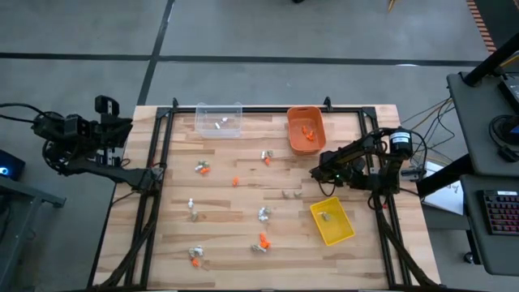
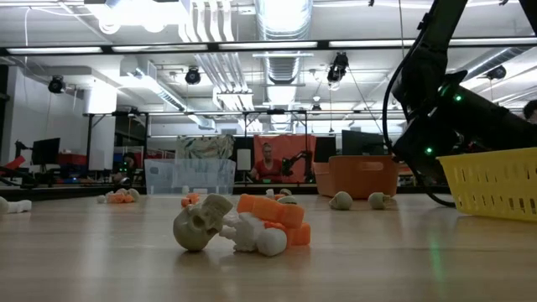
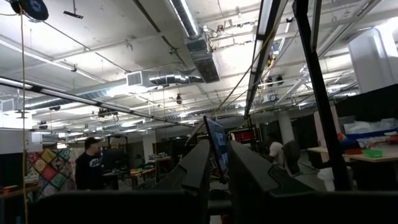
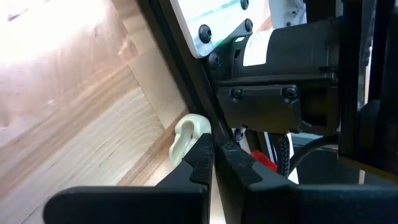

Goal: Sort Halloween decoration
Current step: Put the gray skull toy into the yellow bin

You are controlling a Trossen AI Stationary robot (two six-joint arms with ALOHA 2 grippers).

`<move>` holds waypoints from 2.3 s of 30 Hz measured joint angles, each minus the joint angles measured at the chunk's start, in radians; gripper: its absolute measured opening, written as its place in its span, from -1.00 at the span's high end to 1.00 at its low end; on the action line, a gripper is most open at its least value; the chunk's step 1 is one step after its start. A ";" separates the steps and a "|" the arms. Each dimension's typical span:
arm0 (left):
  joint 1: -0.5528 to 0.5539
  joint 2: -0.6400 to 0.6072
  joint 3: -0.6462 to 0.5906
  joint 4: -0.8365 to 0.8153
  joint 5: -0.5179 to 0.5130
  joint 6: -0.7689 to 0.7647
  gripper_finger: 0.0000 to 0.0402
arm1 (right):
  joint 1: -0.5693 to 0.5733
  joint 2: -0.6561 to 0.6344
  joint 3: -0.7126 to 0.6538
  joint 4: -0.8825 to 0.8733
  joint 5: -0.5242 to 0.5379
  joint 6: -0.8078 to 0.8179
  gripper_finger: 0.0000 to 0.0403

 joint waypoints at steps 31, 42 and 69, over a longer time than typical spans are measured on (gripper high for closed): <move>0.000 0.000 0.020 -0.021 0.000 -0.003 0.80 | 0.053 -0.024 0.030 -0.004 -0.122 -0.193 0.95; 0.000 0.000 0.020 -0.019 0.000 -0.003 0.80 | 0.072 0.005 -0.011 0.049 -0.081 -0.196 0.95; 0.000 0.000 0.020 -0.018 0.000 -0.008 0.80 | 0.024 -0.223 0.159 -0.226 0.194 -0.184 0.95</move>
